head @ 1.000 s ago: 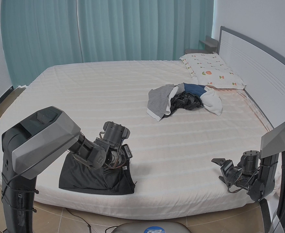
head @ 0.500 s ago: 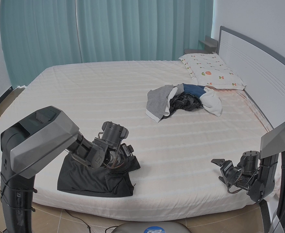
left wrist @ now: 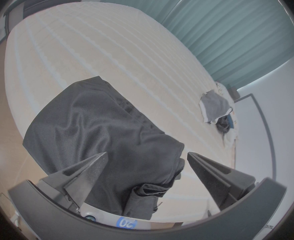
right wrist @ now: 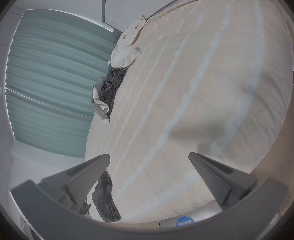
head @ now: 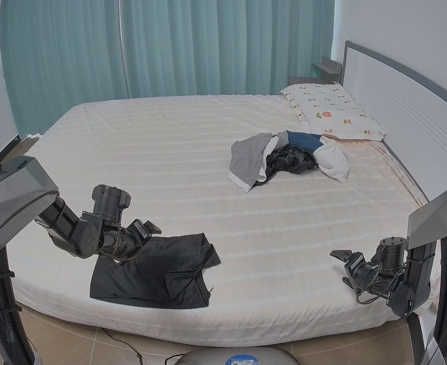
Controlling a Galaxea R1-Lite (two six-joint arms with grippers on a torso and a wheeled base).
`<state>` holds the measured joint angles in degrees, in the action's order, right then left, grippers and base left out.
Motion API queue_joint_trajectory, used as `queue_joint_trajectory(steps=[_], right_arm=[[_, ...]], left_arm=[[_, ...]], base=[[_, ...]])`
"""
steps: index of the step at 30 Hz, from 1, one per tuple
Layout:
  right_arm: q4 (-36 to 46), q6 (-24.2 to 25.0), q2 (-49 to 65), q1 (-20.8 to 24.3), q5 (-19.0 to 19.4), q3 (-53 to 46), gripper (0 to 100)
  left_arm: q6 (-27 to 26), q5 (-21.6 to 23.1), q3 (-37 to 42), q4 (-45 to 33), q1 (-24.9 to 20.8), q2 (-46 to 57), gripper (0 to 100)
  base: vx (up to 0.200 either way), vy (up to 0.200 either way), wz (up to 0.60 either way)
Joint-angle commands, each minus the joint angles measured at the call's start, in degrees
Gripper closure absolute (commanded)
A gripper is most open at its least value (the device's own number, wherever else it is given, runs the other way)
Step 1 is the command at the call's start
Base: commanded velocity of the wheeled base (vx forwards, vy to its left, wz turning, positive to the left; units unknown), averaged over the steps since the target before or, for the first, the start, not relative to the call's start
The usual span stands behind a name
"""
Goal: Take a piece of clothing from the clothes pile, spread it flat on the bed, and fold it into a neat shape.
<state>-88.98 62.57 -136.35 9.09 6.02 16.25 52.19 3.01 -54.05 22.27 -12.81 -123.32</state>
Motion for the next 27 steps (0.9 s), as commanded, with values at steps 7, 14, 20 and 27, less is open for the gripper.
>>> queue_joint_trajectory(steps=[7,14,20,27], right_arm=[[-0.67,-0.88,-0.58,0.4,-0.05,-0.08,0],[-0.67,-0.88,-0.67,0.4,-0.05,-0.08,0],[-0.67,-1.31,-0.67,0.4,-0.05,0.01,0],[-0.67,-2.81,-1.37,0.49,-0.49,0.45,0]], left_arm=[[4.41,9.47,11.78,11.74,10.26,4.58,0],[3.97,14.04,10.9,12.01,15.89,4.4,0],[2.92,14.22,10.46,11.92,16.5,3.44,0],[2.13,15.36,9.32,11.74,16.5,1.94,0]], base=[[0.0,0.143,0.0],[0.0,0.2,0.0],[0.0,0.2,0.0],[0.0,0.2,0.0]])
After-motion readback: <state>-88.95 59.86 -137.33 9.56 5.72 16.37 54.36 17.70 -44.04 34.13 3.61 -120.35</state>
